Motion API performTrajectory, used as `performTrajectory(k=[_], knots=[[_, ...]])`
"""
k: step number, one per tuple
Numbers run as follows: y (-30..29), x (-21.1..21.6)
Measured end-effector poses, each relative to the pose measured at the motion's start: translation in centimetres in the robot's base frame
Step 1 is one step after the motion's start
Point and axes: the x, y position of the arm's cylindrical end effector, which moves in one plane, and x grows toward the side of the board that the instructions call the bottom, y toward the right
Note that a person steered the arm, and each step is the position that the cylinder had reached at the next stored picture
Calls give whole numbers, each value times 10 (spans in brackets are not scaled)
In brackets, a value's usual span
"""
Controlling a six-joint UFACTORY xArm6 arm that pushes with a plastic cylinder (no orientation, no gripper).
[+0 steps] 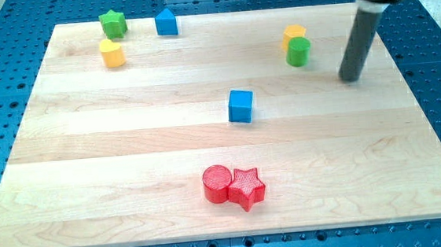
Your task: Move the hexagon towards the heart
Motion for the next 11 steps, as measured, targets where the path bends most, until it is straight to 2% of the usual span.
performTrajectory(k=[1, 2, 5, 6, 8, 10, 11], knots=[[24, -42], [-7, -71], [-184, -72], [-194, -80], [-298, -83], [-300, -107], [-371, -107]])
